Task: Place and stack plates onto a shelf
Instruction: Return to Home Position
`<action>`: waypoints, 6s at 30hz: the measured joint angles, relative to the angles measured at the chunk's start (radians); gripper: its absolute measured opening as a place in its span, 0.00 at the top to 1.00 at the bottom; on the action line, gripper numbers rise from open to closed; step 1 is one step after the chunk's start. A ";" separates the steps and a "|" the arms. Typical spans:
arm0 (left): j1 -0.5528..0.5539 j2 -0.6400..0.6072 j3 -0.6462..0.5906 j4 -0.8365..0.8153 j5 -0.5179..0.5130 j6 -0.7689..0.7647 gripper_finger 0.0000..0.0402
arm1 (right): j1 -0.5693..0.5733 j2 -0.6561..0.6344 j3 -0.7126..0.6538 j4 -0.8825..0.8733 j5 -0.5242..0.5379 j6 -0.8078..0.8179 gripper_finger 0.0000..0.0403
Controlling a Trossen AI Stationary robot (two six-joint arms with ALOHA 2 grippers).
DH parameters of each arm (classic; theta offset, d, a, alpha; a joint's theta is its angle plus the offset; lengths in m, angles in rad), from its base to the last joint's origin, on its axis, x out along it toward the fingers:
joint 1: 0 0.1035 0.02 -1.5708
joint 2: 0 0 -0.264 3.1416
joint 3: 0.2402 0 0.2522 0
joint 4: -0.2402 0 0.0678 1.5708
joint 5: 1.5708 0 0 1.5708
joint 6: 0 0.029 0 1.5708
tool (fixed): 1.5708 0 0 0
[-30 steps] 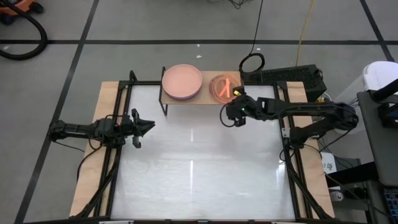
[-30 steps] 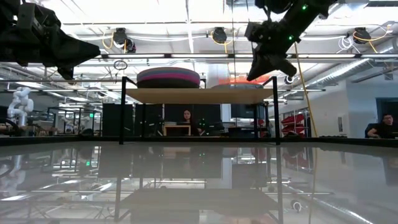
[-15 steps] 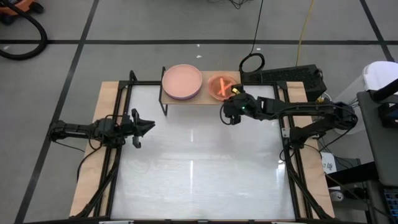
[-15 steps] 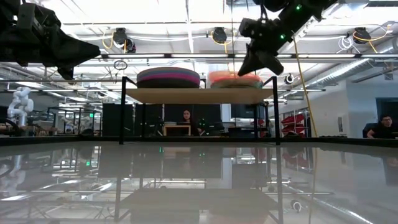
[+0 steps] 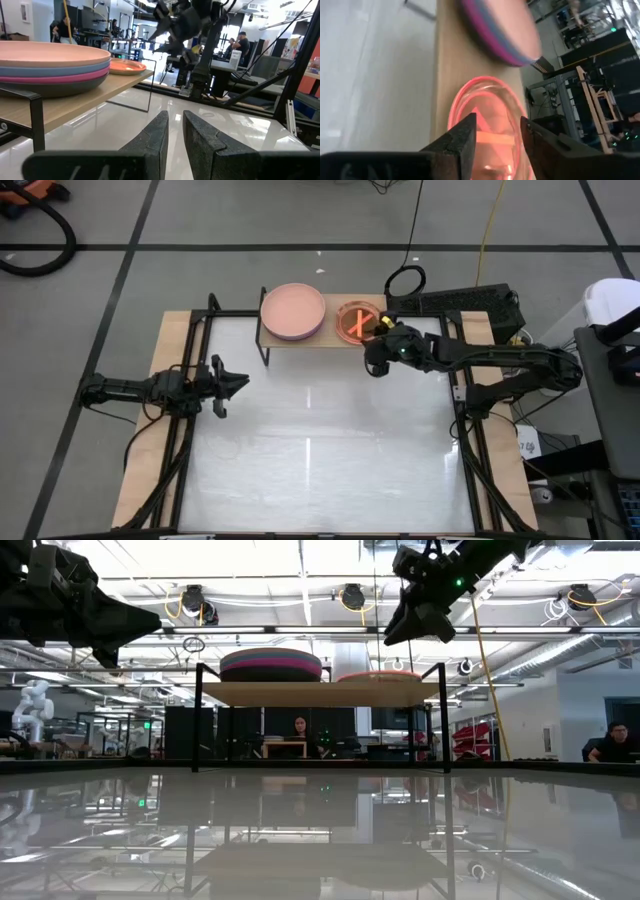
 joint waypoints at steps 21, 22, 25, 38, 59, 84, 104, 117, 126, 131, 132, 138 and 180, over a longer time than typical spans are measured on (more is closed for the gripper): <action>0.000 0.000 0.000 0.000 0.000 0.000 0.84 | 0.025 -0.786 -0.571 0.382 -0.524 0.514 0.79; 0.000 0.000 0.000 0.000 0.000 0.000 0.84 | 0.025 -0.815 -0.624 0.425 -0.524 0.514 0.79; 0.000 0.000 0.000 0.000 0.000 0.000 0.84 | 0.025 -0.875 -0.777 0.571 -0.521 0.509 0.79; 0.000 0.000 0.000 -0.001 0.000 0.000 0.84 | 0.024 -0.912 -0.934 0.791 -0.495 0.496 0.79; 0.000 0.000 0.000 0.000 0.000 0.000 0.84 | 0.024 -1.071 -0.844 0.171 -0.367 0.610 0.79; 0.000 0.000 0.000 0.000 0.000 0.000 0.84 | 0.024 -1.073 -0.940 0.271 -0.366 0.591 0.79; 0.000 0.000 0.000 0.000 0.000 0.000 0.84 | 0.024 -1.073 -0.942 0.275 -0.367 0.592 0.79; 0.000 0.000 0.000 0.000 0.000 0.000 0.84 | 0.024 -1.073 -0.942 0.276 -0.367 0.592 0.79; 0.000 0.000 0.000 0.000 0.000 0.000 0.84 | 0.024 -1.073 -0.942 0.275 -0.367 0.592 0.79; 0.000 0.000 0.000 0.000 0.000 0.000 0.84 | 0.024 -1.073 -0.942 0.276 -0.367 0.592 0.79; 0.000 0.000 0.000 0.000 0.000 0.000 0.84 | 0.024 -1.073 -0.942 0.276 -0.367 0.592 0.79; 0.000 0.000 0.000 0.000 0.000 0.000 0.84 | 0.024 -1.073 -0.942 0.275 -0.367 0.592 0.79; 0.000 0.000 0.000 0.000 0.000 0.000 0.84 | 0.024 -1.073 -0.942 0.275 -0.367 0.592 0.79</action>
